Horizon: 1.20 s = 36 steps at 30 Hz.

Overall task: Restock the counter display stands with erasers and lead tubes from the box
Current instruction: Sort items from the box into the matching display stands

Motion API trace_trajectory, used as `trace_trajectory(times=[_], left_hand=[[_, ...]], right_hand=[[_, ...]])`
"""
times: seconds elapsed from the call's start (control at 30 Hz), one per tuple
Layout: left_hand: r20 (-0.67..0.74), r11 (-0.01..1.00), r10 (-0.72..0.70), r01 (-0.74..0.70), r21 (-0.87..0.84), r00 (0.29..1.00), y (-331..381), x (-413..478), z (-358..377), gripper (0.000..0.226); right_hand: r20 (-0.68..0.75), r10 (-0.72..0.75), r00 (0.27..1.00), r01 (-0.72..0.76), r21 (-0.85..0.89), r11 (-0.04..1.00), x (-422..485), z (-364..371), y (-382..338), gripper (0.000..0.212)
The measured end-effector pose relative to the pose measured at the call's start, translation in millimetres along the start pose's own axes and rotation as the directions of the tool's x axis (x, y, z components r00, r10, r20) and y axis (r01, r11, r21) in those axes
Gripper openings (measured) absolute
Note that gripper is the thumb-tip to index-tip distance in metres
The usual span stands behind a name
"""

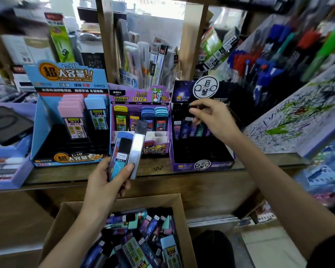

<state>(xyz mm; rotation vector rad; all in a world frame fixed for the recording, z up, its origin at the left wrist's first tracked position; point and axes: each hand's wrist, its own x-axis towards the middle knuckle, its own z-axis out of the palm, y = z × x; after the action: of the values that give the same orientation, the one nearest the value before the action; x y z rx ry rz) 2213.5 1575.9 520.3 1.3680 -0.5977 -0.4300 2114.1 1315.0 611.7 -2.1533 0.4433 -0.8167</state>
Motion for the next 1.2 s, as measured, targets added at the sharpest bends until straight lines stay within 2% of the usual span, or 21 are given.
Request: trace_trajectory(times=[0.17,0.53,0.63,0.73,0.83,0.9,0.93,1.0,1.03,1.1,1.13,1.2], left_hand=[[0.001,1.000,0.004,-0.004,-0.003,1.000,2.1,0.3,1.9,0.024],[0.022,1.000,-0.028,0.028,-0.009,0.999,4.5,-4.8,2.6,0.027],[0.017,1.000,-0.028,0.028,-0.008,0.999,4.8,-5.1,4.1,0.023],[0.018,1.000,-0.022,0.022,-0.014,1.000,6.8,-6.5,5.4,0.023],[0.020,1.000,-0.020,0.020,-0.024,1.000,8.4,-7.4,6.4,0.024],[0.026,1.000,-0.013,0.013,-0.026,1.000,10.4,-7.0,7.7,0.027],[0.031,1.000,-0.011,0.011,-0.023,0.999,11.6,-7.0,9.0,0.029],[0.045,1.000,-0.008,0.009,-0.015,0.999,13.2,-7.0,12.7,0.030],[0.055,1.000,-0.008,0.009,-0.011,0.998,13.5,-7.1,15.2,0.031],[0.082,1.000,-0.012,0.013,-0.008,0.997,13.7,-7.6,20.5,0.030],[0.094,1.000,-0.015,0.016,-0.005,0.995,13.6,-8.0,23.0,0.031],[0.106,1.000,-0.015,0.014,0.009,0.994,12.8,-8.9,27.7,0.033]], right_hand=[[0.038,-0.008,0.999,0.008,0.008,1.000,-0.1,-0.5,-1.9,0.012],[-0.036,0.047,0.998,-0.047,0.000,0.999,-2.5,6.1,13.1,0.015],[-0.073,-0.033,0.997,0.020,-0.173,0.985,-2.1,14.4,11.6,0.006],[-0.099,-0.151,0.984,0.102,-0.387,0.916,-3.9,19.5,6.5,0.014],[-0.139,-0.212,0.967,0.119,-0.488,0.865,-14.8,22.3,-6.3,0.023],[-0.195,-0.231,0.953,0.137,-0.402,0.905,-30.6,30.7,-17.5,0.020],[-0.196,-0.174,0.965,0.117,-0.275,0.954,-39.8,37.1,-24.1,0.016],[-0.042,0.032,0.999,-0.030,0.055,0.998,-55.9,53.7,-37.9,0.012],[0.078,0.126,0.989,-0.140,0.198,0.970,-61.4,62.6,-42.0,0.014],[0.263,0.245,0.933,-0.328,0.349,0.878,-67.4,76.4,-42.7,0.028],[0.303,0.285,0.909,-0.390,0.386,0.836,-69.3,81.0,-42.5,0.034],[0.272,0.312,0.910,-0.407,0.450,0.795,-71.2,85.0,-42.2,0.034]])
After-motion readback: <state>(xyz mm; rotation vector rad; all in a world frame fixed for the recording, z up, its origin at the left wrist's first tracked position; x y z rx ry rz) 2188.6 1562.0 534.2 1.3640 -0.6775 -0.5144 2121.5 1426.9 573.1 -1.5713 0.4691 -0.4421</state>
